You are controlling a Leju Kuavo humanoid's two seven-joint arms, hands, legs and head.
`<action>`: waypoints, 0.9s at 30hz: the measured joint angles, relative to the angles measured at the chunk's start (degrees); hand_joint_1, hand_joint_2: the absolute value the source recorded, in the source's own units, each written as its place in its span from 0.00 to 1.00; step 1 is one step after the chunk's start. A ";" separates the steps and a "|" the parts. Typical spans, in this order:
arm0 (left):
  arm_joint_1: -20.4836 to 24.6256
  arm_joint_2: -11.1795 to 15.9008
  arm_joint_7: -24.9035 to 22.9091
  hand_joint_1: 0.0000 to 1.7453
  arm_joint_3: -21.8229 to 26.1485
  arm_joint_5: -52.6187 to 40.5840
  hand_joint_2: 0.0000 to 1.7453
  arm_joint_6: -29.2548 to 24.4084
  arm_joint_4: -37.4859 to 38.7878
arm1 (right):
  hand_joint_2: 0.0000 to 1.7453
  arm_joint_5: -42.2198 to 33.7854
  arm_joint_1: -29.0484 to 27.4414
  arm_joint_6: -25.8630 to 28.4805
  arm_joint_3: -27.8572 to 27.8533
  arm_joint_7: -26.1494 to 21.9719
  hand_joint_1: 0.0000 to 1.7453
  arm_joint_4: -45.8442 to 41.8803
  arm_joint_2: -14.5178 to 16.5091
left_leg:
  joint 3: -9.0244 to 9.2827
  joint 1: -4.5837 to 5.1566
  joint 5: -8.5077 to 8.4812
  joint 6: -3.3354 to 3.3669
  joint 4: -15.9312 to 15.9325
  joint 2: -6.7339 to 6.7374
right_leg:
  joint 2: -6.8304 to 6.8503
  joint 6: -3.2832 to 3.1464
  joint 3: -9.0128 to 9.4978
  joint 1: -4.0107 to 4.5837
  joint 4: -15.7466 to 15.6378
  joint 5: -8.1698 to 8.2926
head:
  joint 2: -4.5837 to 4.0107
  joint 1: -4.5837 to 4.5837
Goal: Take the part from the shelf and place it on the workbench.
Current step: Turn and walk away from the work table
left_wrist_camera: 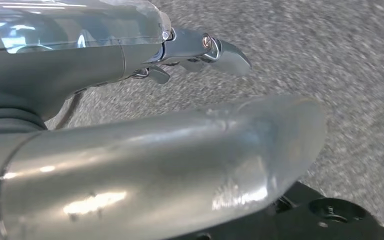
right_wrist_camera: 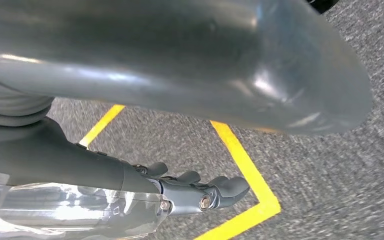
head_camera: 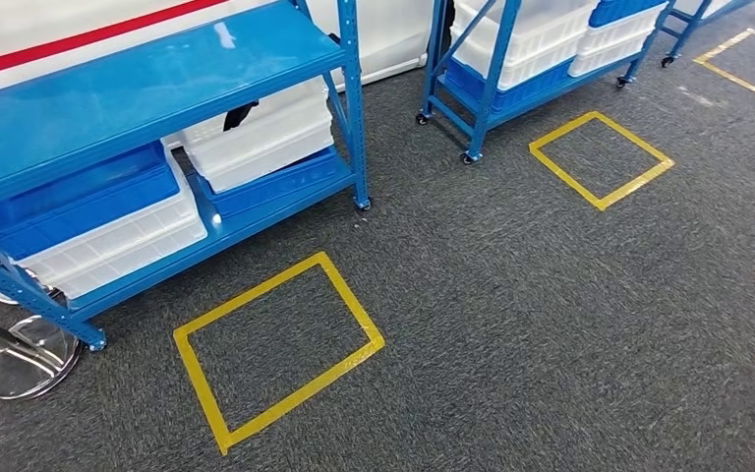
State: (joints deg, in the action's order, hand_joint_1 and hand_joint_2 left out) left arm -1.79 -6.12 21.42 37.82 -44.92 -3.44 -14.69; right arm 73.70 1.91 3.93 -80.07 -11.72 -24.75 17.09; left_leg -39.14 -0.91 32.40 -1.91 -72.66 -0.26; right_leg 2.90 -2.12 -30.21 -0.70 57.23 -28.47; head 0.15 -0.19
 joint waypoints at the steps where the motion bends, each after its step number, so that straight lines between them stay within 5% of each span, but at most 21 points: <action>1: -0.06 0.00 0.00 0.00 0.24 -0.06 0.00 -0.01 -0.01 | 0.00 0.03 0.05 0.00 -0.03 0.01 0.00 0.07 -0.03 | 1.78 -0.11 -1.84 -0.08 3.18 0.57 | 0.70 0.17 0.15 -0.04 0.06 -0.16 | 0.00 0.01; 4: 0.10 -0.01 0.03 0.00 0.80 -0.12 0.00 -0.01 -0.06 | 0.00 0.09 0.12 0.01 -0.06 0.01 0.00 0.23 -0.09 | 7.24 0.07 -5.52 0.46 13.46 3.55 | 2.49 1.10 0.62 0.21 0.40 -0.80 | 0.01 -0.03; 7: 0.03 -0.06 0.05 0.00 1.03 -0.14 0.00 -0.01 -0.10 | 0.00 0.11 0.48 0.02 -0.09 0.02 0.00 0.27 -0.16 | 7.59 0.34 -5.76 1.63 14.70 2.69 | 3.83 2.06 1.06 0.42 0.38 -1.07 | 0.00 -0.21; 10: -0.09 -0.16 0.04 0.00 1.16 -0.14 0.00 -0.02 -0.15 | 0.00 0.12 0.66 0.02 -0.10 0.04 0.00 0.29 -0.26 | 7.72 0.06 -6.36 2.90 15.28 1.12 | 0.72 2.92 -0.09 -0.02 3.79 -3.83 | 0.00 -0.43; 12: 0.07 -0.17 0.04 0.00 1.17 -0.13 0.00 -0.02 -0.21 | 0.00 0.11 0.53 0.02 -0.13 0.06 0.00 0.33 -0.33 | 7.39 0.13 -6.58 3.34 15.29 -0.02 | -1.93 3.11 -3.51 -0.12 10.95 -7.66 | 0.00 -0.60; 14: 0.12 -0.17 0.04 0.00 1.20 -0.13 0.00 -0.01 -0.24 | 0.00 0.12 0.48 0.02 -0.17 0.09 0.00 0.36 -0.40 | 7.23 0.29 -6.65 3.43 15.23 -1.47 | -2.60 3.08 -6.34 -0.09 16.22 -9.00 | 0.00 -0.61; 16: 0.08 -0.18 0.03 0.00 1.22 -0.13 0.00 -0.01 -0.25 | 0.00 0.11 0.47 0.02 -0.19 0.11 0.00 0.39 -0.45 | 7.33 0.39 -6.66 3.40 15.14 -3.04 | -3.06 2.71 -5.44 -0.06 13.51 -5.90 | 0.01 -0.61; 19: 0.11 -0.35 0.04 0.00 1.22 -0.13 0.00 0.00 -0.29 | 0.00 0.11 0.28 0.05 -0.24 0.13 0.00 0.42 -0.59 | 7.27 0.56 -6.68 2.93 14.90 -5.23 | -6.32 1.84 -1.00 -0.04 3.01 -0.53 | 0.00 -0.60; 21: 0.06 -0.49 0.04 0.00 1.25 -0.14 0.00 0.01 -0.34 | 0.00 0.13 0.31 0.12 -0.27 0.15 0.00 0.44 -0.70 | 6.91 0.48 -6.88 2.21 14.91 -6.45 | -7.15 1.64 -0.24 0.11 0.96 -0.19 | 0.01 -0.57; 22: -0.03 -0.48 0.04 0.00 1.27 -0.14 0.00 0.01 -0.36 | 0.00 0.14 0.44 0.14 -0.27 0.15 0.00 0.45 -0.69 | 6.72 0.42 -7.02 1.81 15.04 -7.06 | -6.50 1.53 -0.17 0.09 0.75 -0.05 | 0.01 -0.57; 24: -0.17 -0.47 0.04 0.00 1.33 -0.15 0.00 -0.01 -0.37 | 0.00 0.15 0.59 0.19 -0.28 0.15 0.00 0.51 -0.67 | 6.19 0.44 -6.35 1.25 14.13 -5.54 | -5.06 0.89 0.17 -0.11 0.08 0.27 | 0.00 -0.45; 27: 0.01 -0.46 0.02 0.00 1.37 -0.15 0.00 -0.02 -0.40 | 0.00 0.14 0.32 0.22 -0.34 0.15 0.00 0.57 -0.66 | 2.12 0.34 -1.34 0.67 5.49 -0.97 | -2.53 0.01 0.39 -0.13 -0.41 0.37 | 0.00 0.02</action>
State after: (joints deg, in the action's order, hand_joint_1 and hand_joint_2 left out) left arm -1.78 -6.58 21.44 39.19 -45.07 -3.45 -15.09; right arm 73.83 2.22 4.15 -80.41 -11.57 -24.18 16.44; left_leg -37.02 -0.57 31.06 -1.24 -67.16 -1.22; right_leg 0.37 -2.12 -29.82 -0.84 56.82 -28.10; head 0.15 -0.18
